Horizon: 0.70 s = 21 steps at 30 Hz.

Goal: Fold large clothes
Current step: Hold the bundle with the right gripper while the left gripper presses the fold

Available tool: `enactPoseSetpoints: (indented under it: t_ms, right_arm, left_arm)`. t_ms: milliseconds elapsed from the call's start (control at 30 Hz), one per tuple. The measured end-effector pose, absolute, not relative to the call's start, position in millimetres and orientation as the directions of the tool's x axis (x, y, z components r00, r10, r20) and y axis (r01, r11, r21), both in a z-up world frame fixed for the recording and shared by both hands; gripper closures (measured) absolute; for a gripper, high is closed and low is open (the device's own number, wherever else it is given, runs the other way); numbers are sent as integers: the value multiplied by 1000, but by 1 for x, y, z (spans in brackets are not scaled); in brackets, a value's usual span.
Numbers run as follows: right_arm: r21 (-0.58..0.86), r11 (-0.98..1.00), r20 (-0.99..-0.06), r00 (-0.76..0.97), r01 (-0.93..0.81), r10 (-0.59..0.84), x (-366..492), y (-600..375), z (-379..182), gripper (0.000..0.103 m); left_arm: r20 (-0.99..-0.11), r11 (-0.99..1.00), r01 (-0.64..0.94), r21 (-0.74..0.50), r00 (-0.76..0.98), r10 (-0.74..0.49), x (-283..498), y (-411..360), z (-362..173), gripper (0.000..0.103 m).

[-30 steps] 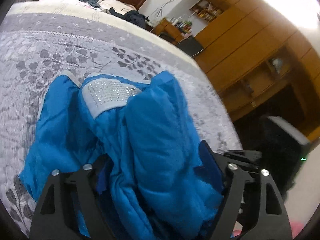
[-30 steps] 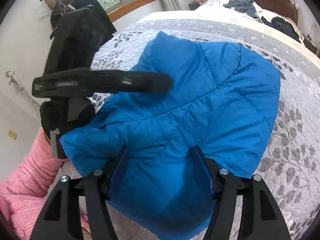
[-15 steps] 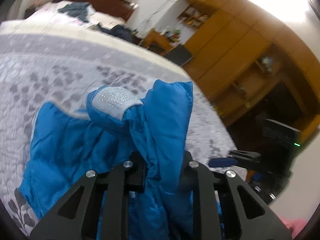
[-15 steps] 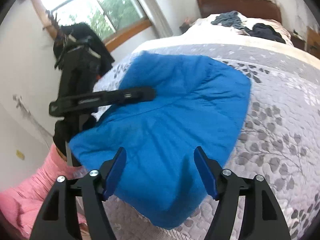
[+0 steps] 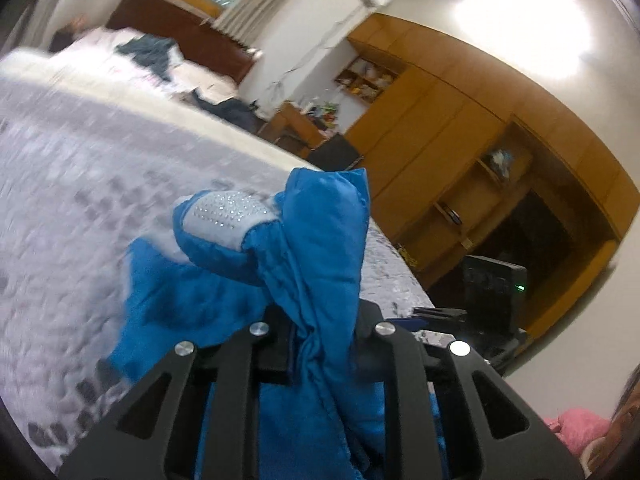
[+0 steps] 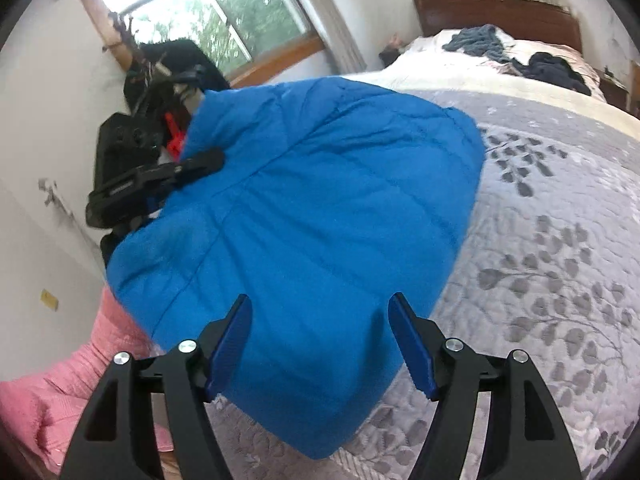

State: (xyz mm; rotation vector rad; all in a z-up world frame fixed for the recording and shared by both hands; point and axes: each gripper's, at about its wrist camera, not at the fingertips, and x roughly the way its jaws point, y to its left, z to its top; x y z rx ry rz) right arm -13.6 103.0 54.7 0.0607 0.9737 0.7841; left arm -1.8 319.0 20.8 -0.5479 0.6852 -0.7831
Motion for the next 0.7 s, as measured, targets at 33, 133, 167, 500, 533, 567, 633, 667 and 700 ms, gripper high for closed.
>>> enactPoseSetpoints:
  t_ms: [33, 133, 167, 500, 533, 567, 633, 667, 700]
  right_arm:
    - [371, 730, -730, 306, -573, 611, -14, 110, 51, 32]
    - [330, 752, -770, 298, -571, 564, -12, 126, 40, 29]
    - [313, 760, -779, 304, -569, 549, -12, 130, 37, 26]
    - [258, 805, -804, 343, -534, 486, -10, 137, 18, 21]
    - [256, 805, -802, 347, -535, 486, -10, 137, 19, 21]
    - [259, 805, -798, 350, -535, 490, -11, 135, 21, 21]
    - [279, 803, -791, 347, -527, 503, -15, 131, 25, 21]
    - [303, 799, -783, 341, -519, 519, -16, 125, 28, 21]
    - [316, 796, -778, 338, -517, 529, -17, 121, 29, 21]
  left_arm:
    - [-357, 596, 424, -682, 518, -777, 0, 325, 12, 87]
    - [-384, 594, 357, -721, 507, -772, 7, 339, -22, 86]
    - [-379, 583, 346, -735, 503, -777, 9, 341, -29, 85]
    - [-438, 631, 309, -712, 506, -743, 18, 339, -49, 71]
    - [-448, 639, 296, -710, 510, -734, 17, 341, -47, 67]
    - [-457, 649, 283, -706, 518, -723, 16, 342, -43, 65]
    - [-468, 677, 261, -688, 554, -689, 4, 350, -29, 63]
    - [-469, 698, 256, -669, 584, -663, -8, 356, -21, 63]
    - [-464, 713, 257, -652, 608, -644, -18, 360, -13, 63]
